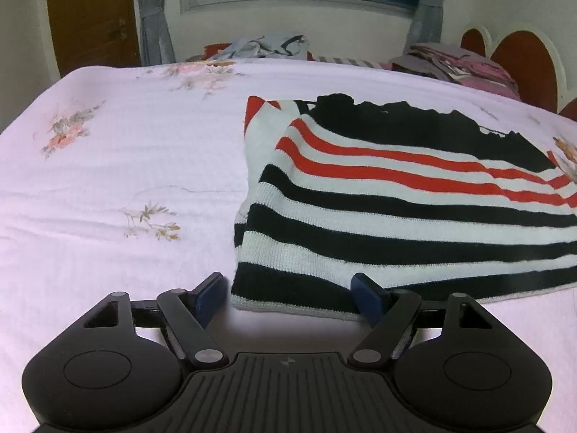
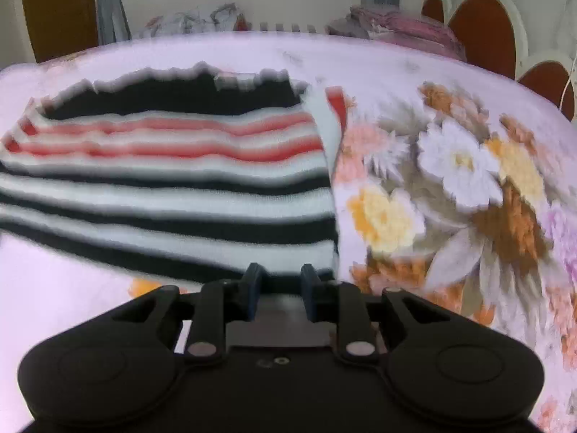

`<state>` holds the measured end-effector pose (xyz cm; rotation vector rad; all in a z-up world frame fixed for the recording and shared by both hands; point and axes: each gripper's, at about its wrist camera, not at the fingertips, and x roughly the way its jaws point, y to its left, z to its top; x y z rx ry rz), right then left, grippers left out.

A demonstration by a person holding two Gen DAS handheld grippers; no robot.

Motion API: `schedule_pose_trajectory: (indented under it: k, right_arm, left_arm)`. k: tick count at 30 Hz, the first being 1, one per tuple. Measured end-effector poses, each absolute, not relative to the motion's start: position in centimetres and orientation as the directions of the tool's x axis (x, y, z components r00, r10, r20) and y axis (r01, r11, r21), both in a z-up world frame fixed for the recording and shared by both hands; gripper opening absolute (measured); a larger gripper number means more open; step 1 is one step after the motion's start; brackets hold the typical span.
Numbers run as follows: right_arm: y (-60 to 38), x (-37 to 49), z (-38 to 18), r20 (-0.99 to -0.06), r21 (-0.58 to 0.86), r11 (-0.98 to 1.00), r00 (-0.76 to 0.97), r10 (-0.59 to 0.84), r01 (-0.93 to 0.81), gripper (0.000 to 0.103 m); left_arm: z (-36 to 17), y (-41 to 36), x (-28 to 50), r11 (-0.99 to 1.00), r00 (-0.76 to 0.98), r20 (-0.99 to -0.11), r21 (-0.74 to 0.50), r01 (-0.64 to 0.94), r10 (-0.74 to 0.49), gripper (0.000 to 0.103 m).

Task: Fold small clothes

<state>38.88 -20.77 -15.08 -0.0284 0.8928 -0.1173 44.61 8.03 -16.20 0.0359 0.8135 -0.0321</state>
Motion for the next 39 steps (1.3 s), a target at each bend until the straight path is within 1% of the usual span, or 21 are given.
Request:
schedule_pose_trajectory:
  k: [10,17,18,21,22,23,24,25,26,29,32,34,39]
  right_arm:
    - [-21.1,38.9,-14.7,-0.782,-0.062,0.994,0.614,-0.105,0.091,0.024]
    - [-21.0,38.6,-14.8,-0.776,-0.06,0.995,0.623,-0.1,0.085,0.024]
    - [-21.0,38.4,-14.4,-0.77,-0.052,0.994,0.63,-0.102,0.097,0.024]
    - [-21.5,36.4,-12.7,-0.707,0.016,0.994,0.705,-0.066,0.109,0.026]
    - [-21.5,35.7,-12.3,-0.694,0.031,0.994,0.718,-0.054,0.104,0.026]
    - [-21.5,35.2,-12.0,-0.678,0.042,0.995,0.734,-0.04,0.093,0.019]
    - [-21.4,34.6,-11.7,-0.66,0.061,0.996,0.751,-0.011,0.068,0.015]
    - [-21.3,34.3,-11.4,-0.654,0.078,0.996,0.757,0.014,0.05,0.009]
    - [-21.2,34.2,-11.2,-0.652,0.092,0.995,0.758,0.033,0.036,0.007]
    - [-20.3,34.0,-10.5,-0.629,0.121,0.993,0.773,0.084,-0.01,0.005]
    - [-19.5,34.8,-10.1,-0.627,0.143,0.989,0.769,0.123,-0.042,0.002]
    - [-19.0,36.1,-10.2,-0.635,0.156,0.987,0.761,0.137,-0.047,0.002]
    - [-16.3,41.8,-11.1,-0.657,0.197,0.977,0.729,0.191,-0.078,0.001]
  left_arm:
    - [-16.1,8.1,44.4,0.998,0.687,-0.726,0.023,0.05,-0.018,0.077]
    - [-16.1,8.4,44.5,0.999,0.678,-0.735,0.001,0.038,-0.025,0.077]
    - [-15.7,8.5,44.4,1.0,0.674,-0.738,-0.004,0.024,-0.019,0.077]
    - [-14.3,8.6,42.8,1.0,0.703,-0.711,-0.025,0.009,-0.024,0.077]
    - [-14.0,8.9,42.1,0.997,0.706,-0.706,-0.075,-0.004,-0.05,0.077]
    - [-13.9,9.3,41.5,0.99,0.708,-0.7,-0.142,-0.018,-0.088,0.077]
    - [-14.1,9.7,40.9,0.979,0.711,-0.692,-0.203,-0.031,-0.121,0.074]
    - [-14.4,10.1,40.4,0.961,0.711,-0.684,-0.274,-0.046,-0.161,0.059]
    - [-14.9,10.4,40.1,0.937,0.703,-0.682,-0.343,-0.064,-0.202,0.05]
    - [-16.8,11.1,40.1,0.864,0.695,-0.674,-0.479,-0.154,-0.25,0.049]
    - [-18.1,11.8,40.5,0.772,0.727,-0.627,-0.597,-0.219,-0.278,0.05]
    - [-19.0,12.4,41.2,0.701,0.752,-0.59,-0.669,-0.249,-0.295,0.05]
    - [-20.6,12.8,42.6,0.599,0.802,-0.535,-0.744,-0.298,-0.266,0.049]
